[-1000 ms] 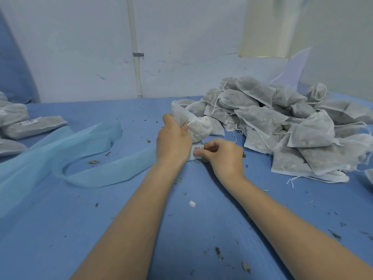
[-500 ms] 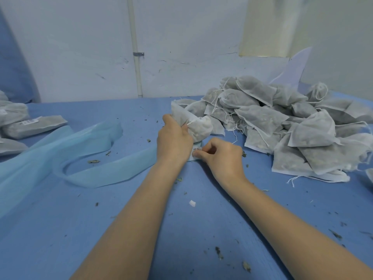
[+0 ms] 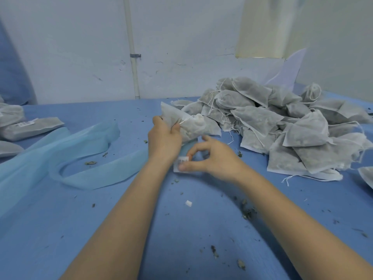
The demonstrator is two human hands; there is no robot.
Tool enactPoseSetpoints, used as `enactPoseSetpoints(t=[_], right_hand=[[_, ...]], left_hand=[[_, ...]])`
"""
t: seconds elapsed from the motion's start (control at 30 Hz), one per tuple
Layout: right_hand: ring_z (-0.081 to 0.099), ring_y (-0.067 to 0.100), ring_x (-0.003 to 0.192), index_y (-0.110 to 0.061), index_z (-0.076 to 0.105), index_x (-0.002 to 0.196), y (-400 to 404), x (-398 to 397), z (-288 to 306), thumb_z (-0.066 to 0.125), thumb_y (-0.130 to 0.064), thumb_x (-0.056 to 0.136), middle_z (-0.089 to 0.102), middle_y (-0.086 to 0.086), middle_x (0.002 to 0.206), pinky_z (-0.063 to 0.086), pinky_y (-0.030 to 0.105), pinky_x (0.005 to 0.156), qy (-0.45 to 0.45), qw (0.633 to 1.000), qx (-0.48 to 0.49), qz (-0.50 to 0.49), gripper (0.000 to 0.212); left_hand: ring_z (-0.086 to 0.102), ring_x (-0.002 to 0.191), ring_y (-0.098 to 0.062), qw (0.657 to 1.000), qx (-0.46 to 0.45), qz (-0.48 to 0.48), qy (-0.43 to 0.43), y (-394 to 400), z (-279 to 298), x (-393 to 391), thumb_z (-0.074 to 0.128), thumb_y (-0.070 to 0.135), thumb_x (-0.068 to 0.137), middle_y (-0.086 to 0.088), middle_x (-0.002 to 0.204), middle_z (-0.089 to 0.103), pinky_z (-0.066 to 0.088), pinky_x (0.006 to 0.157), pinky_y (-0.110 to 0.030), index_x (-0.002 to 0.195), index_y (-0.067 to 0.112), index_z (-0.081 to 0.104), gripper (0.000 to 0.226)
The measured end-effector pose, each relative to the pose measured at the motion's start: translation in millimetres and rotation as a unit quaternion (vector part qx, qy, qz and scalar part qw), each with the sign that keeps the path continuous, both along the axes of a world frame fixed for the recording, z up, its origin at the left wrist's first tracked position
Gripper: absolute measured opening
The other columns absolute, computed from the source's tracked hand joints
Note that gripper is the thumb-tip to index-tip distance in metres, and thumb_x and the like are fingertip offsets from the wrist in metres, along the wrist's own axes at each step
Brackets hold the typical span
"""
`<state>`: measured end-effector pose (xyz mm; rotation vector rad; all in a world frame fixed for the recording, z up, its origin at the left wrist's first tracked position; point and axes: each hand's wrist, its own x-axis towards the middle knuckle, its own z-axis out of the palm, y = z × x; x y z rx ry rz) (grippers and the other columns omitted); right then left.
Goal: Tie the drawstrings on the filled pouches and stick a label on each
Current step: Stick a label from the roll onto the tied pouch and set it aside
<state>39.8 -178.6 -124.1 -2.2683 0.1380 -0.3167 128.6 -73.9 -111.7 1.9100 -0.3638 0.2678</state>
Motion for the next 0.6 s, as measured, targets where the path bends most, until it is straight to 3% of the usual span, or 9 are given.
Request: enactPoseSetpoints(t=[0.07, 0.13, 0.23, 0.3, 0.37, 0.47, 0.53, 0.6], right_hand=[[0.029, -0.001, 0.137, -0.031, 0.069, 0.074, -9.8, -5.2, 11.6, 0.084, -0.044, 0.064, 0.036, -0.007, 0.148, 0.027, 0.015, 0.095, -0.032, 0.999, 0.015, -0.029, 0.023], [0.02, 0.003, 0.142, -0.033, 0.069, 0.073, -16.9, -10.5, 22.3, 0.083, -0.043, 0.066, 0.03, -0.013, 0.15, 0.022, 0.023, 0.104, -0.09, 0.995, 0.036, -0.038, 0.019], [0.015, 0.007, 0.144, -0.037, 0.068, 0.069, -22.6, -14.9, 31.6, 0.081, -0.04, 0.069, 0.026, -0.013, 0.154, 0.016, 0.027, 0.107, -0.152, 0.987, 0.04, -0.038, 0.014], [0.015, 0.007, 0.143, -0.037, 0.067, 0.069, -25.4, -14.9, 33.7, 0.081, -0.039, 0.07, 0.027, -0.011, 0.154, 0.017, 0.027, 0.108, -0.168, 0.984, 0.038, -0.048, 0.014], [0.019, 0.008, 0.142, -0.035, 0.066, 0.07, -29.8, -13.3, 33.5, 0.08, -0.036, 0.072, 0.03, -0.01, 0.152, 0.021, 0.029, 0.11, -0.171, 0.983, 0.032, -0.061, 0.014], [0.03, 0.006, 0.137, -0.03, 0.064, 0.071, -36.9, -12.0, 31.0, 0.08, -0.03, 0.074, 0.039, -0.008, 0.145, 0.028, 0.022, 0.107, -0.18, 0.98, 0.03, -0.079, 0.016], [0.041, 0.001, 0.126, -0.028, 0.064, 0.07, -39.4, -12.6, 30.1, 0.081, -0.029, 0.074, 0.05, -0.015, 0.128, 0.031, 0.007, 0.092, -0.19, 0.977, 0.037, -0.092, 0.017], [0.053, 0.0, 0.106, -0.026, 0.063, 0.07, -40.5, -12.2, 28.3, 0.081, -0.032, 0.073, 0.06, -0.021, 0.101, 0.036, 0.006, 0.08, -0.198, 0.973, 0.051, -0.106, 0.019]], left_hand=[[0.043, 0.083, -0.02, 0.999, -0.029, -0.019, -0.008, 2.6, 1.7, 0.6, 0.052, 0.022, 0.095, 0.0, 0.094, 0.047, 0.024, 0.056, -0.022, 0.108, 0.008, 0.043, 0.021], [0.047, 0.083, -0.016, 0.997, -0.053, -0.06, -0.017, 4.3, 4.4, -1.3, 0.056, 0.022, 0.093, 0.005, 0.091, 0.05, 0.028, 0.058, -0.019, 0.112, 0.01, 0.047, 0.024], [0.052, 0.077, 0.0, 0.989, -0.042, -0.137, -0.021, 4.2, 7.5, -9.1, 0.062, 0.024, 0.089, 0.016, 0.086, 0.054, 0.037, 0.058, -0.01, 0.107, 0.02, 0.048, 0.023], [0.053, 0.077, 0.002, 0.983, -0.023, -0.18, -0.016, 3.3, 8.4, -13.8, 0.064, 0.024, 0.087, 0.012, 0.089, 0.058, 0.041, 0.058, -0.007, 0.104, 0.024, 0.05, 0.022], [0.058, 0.08, -0.008, 0.977, -0.019, -0.215, -0.008, 2.6, 9.4, -17.1, 0.063, 0.023, 0.087, 0.0, 0.095, 0.063, 0.047, 0.061, -0.014, 0.102, 0.02, 0.053, 0.019], [0.056, 0.086, -0.022, 0.967, -0.017, -0.254, 0.007, 1.3, 12.4, -20.6, 0.064, 0.021, 0.087, -0.02, 0.107, 0.061, 0.048, 0.071, -0.035, 0.107, 0.005, 0.053, 0.028], [0.055, 0.088, -0.023, 0.958, -0.026, -0.285, 0.018, 0.9, 15.0, -22.5, 0.065, 0.018, 0.087, -0.023, 0.108, 0.06, 0.045, 0.073, -0.037, 0.11, 0.0, 0.052, 0.032], [0.058, 0.089, -0.024, 0.95, -0.032, -0.309, 0.028, 1.1, 17.4, -23.3, 0.066, 0.023, 0.078, -0.018, 0.103, 0.062, 0.045, 0.074, -0.035, 0.11, 0.0, 0.053, 0.041]])
